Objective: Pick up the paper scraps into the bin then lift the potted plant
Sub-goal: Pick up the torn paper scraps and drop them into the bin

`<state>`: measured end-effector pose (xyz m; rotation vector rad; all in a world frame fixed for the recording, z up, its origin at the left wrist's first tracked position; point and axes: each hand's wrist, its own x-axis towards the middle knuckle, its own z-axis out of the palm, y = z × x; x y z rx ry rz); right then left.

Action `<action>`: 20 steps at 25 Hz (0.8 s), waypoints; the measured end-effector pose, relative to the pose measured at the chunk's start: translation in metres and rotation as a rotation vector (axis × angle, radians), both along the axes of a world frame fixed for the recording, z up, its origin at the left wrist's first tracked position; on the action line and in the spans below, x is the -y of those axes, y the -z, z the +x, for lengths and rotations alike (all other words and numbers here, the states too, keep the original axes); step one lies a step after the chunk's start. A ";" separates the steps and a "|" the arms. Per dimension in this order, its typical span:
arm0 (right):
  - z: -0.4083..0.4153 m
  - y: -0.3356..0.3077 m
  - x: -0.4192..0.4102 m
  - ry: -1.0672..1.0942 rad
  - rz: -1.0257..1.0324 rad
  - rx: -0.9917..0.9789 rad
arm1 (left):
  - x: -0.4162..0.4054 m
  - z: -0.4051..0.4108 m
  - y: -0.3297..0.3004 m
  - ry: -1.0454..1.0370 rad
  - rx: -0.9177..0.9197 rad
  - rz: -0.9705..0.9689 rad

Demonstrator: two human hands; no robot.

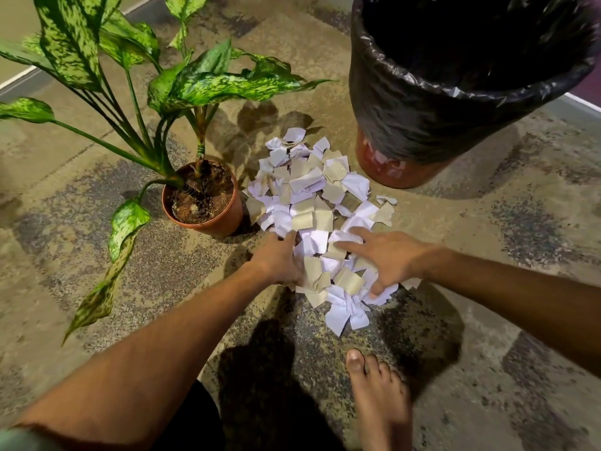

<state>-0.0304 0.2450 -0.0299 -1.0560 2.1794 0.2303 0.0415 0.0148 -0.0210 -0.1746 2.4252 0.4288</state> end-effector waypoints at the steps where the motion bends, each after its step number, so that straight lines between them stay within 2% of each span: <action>1: 0.009 0.003 0.005 -0.018 -0.044 -0.019 | -0.003 0.002 0.002 -0.022 0.009 0.014; 4: 0.026 0.008 0.022 -0.100 -0.189 -0.064 | -0.016 0.005 0.005 -0.022 0.004 0.034; 7: 0.026 0.004 0.031 -0.159 -0.251 -0.105 | -0.021 0.002 0.000 -0.024 -0.140 0.046; 11: 0.011 -0.009 0.027 -0.105 -0.304 -0.159 | -0.016 -0.002 -0.010 -0.160 -0.183 0.145; 14: 0.003 -0.014 0.023 -0.042 -0.307 -0.190 | -0.012 -0.005 -0.010 -0.208 -0.205 0.132; 18: -0.007 -0.022 0.018 0.002 -0.309 -0.084 | 0.000 -0.014 -0.011 -0.254 -0.174 0.122; 20: -0.002 -0.024 0.021 -0.070 -0.314 -0.033 | 0.005 -0.019 -0.011 -0.331 -0.122 0.149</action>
